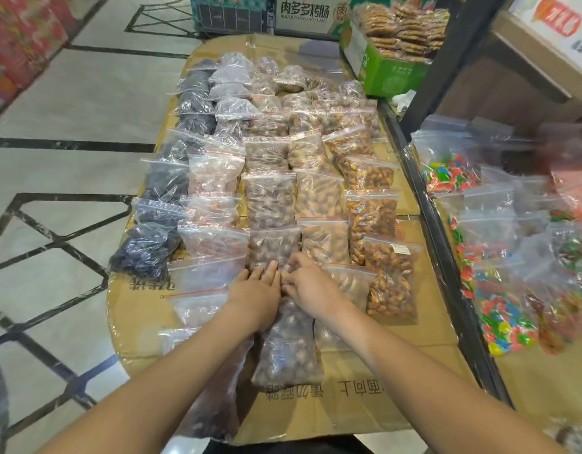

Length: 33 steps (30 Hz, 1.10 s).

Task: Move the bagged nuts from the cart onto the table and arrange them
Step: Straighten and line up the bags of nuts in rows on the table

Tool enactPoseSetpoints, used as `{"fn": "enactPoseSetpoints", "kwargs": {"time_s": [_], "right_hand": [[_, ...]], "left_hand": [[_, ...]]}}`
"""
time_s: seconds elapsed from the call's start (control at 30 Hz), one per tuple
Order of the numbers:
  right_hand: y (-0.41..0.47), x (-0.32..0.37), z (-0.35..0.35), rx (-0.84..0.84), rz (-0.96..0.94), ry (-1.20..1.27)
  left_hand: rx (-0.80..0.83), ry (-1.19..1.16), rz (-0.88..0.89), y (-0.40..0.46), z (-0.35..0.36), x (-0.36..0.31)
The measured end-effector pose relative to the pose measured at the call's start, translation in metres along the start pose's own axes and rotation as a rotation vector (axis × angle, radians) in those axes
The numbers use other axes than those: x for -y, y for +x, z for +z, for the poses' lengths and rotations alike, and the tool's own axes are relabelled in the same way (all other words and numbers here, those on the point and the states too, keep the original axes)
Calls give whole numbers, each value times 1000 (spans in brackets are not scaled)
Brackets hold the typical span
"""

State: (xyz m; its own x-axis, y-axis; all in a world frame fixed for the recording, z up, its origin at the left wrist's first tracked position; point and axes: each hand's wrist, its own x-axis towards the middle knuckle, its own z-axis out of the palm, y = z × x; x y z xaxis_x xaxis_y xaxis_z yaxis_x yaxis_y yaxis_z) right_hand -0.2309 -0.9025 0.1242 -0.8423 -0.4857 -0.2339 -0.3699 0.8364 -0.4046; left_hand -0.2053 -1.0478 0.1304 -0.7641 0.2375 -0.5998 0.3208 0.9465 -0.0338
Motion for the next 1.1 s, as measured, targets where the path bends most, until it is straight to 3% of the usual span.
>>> {"fn": "enactPoseSetpoints", "kwargs": {"time_s": [0.13,0.23,0.33,0.43,0.6,0.73,0.9,1.1], "right_hand": [[0,-1,-6,52,10,16],[2,3,-11,-38,106,162],[5,7,-9,-177,282,292],[7,10,-2,-186,398,326],[12,16,0,-248,410,350],[8,21,0,-203,355,203],[-1,24,4,-168,290,134],[7,21,0,6,232,-163]], "left_hand": [[39,-50,22,4,6,0],[48,-147,44,3,-14,8],[-209,-170,55,4,-41,21],[-408,-154,31,17,-58,36],[-377,-107,30,32,-59,39],[-478,-148,43,36,-46,40],[-161,27,122,23,-40,31],[-45,160,16,14,-29,19]]}}
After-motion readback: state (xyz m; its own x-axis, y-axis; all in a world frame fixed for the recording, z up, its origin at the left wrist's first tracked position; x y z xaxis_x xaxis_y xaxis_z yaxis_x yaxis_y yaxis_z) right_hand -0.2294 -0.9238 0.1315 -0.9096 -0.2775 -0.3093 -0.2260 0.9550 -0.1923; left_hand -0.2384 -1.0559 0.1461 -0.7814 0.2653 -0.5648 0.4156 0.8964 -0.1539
